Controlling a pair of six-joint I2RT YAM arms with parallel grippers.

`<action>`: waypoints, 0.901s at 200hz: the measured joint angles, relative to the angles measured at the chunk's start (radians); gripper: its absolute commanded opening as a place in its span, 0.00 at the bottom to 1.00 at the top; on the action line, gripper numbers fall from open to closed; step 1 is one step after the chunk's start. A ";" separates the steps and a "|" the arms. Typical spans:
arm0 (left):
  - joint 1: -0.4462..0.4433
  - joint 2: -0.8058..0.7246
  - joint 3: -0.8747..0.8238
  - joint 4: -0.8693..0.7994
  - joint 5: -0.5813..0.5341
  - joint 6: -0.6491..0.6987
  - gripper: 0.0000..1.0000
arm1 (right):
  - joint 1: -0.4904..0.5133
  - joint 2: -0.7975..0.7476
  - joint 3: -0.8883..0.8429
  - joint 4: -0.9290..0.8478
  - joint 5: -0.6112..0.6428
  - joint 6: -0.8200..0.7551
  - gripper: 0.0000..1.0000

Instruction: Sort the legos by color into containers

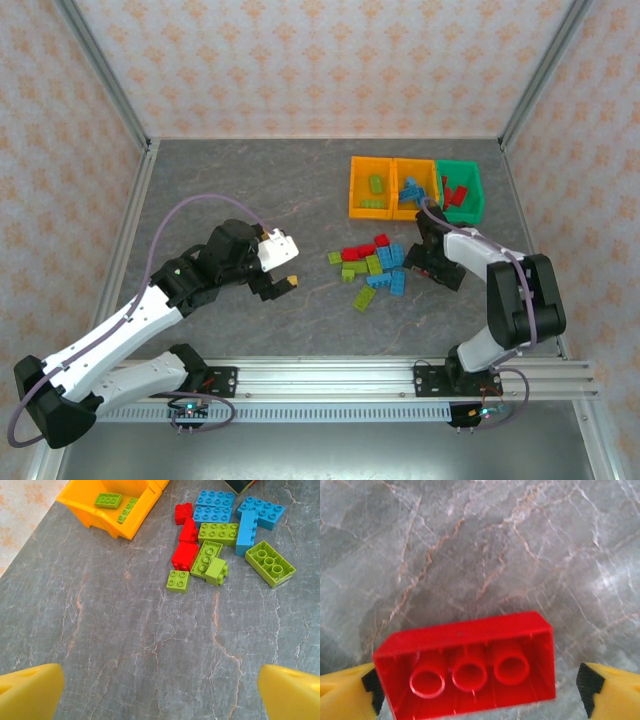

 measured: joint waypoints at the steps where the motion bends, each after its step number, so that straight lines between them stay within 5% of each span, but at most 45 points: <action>1: 0.000 0.000 0.000 0.000 0.000 0.000 1.00 | 0.000 0.001 0.000 0.001 0.000 0.000 0.91; 42: 0.000 0.000 0.000 0.000 0.000 0.000 1.00 | 0.005 0.013 0.005 0.047 -0.010 0.001 0.65; 123: 0.000 0.000 0.000 0.000 0.000 0.000 1.00 | -0.104 -0.271 0.031 0.095 0.023 0.028 0.58; 180: 0.000 -0.003 0.000 0.000 0.000 0.000 1.00 | -0.265 0.086 0.491 0.131 0.031 -0.006 0.58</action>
